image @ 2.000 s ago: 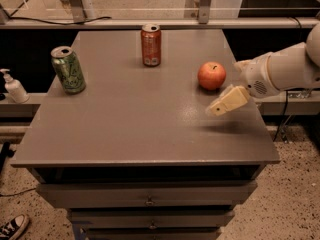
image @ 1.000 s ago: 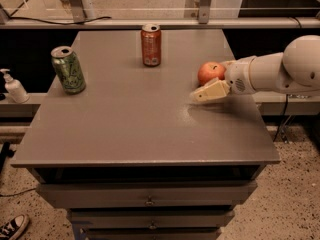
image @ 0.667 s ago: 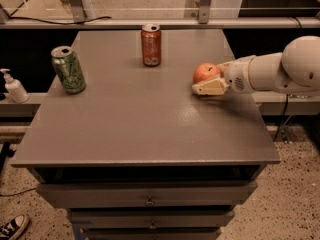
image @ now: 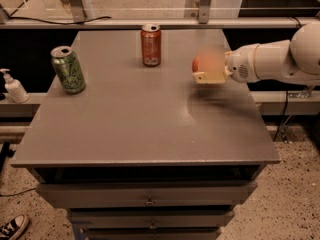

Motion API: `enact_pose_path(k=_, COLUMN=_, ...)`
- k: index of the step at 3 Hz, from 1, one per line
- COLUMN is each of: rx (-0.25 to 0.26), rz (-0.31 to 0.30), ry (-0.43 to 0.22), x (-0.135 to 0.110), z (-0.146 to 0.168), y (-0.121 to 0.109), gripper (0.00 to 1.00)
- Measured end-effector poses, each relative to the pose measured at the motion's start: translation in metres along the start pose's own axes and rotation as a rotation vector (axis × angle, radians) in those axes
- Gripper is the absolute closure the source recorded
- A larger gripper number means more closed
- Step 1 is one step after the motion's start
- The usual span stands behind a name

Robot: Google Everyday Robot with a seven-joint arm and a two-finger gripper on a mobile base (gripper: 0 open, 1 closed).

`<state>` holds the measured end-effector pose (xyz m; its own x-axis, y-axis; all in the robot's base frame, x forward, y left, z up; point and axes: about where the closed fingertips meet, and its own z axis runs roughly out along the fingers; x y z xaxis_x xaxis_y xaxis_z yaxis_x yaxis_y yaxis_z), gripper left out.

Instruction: Pick apple

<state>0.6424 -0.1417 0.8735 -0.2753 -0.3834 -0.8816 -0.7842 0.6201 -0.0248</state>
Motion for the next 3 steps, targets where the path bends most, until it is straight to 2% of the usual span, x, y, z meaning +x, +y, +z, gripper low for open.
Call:
enact_pose_path(k=1, rx=-0.107, rz=0.064, ry=-0.118, x=-0.036, z=-0.020, y=0.012, gripper=1.00)
enact_pose_path(k=2, rx=-0.258, rz=0.137, ry=-0.265, x=-0.081, z=-0.049, y=0.048, gripper=1.00)
enact_pose_path(k=3, rx=-0.286, rz=0.149, ry=-0.290, x=-0.091, z=-0.050, y=0.055, gripper=1.00)
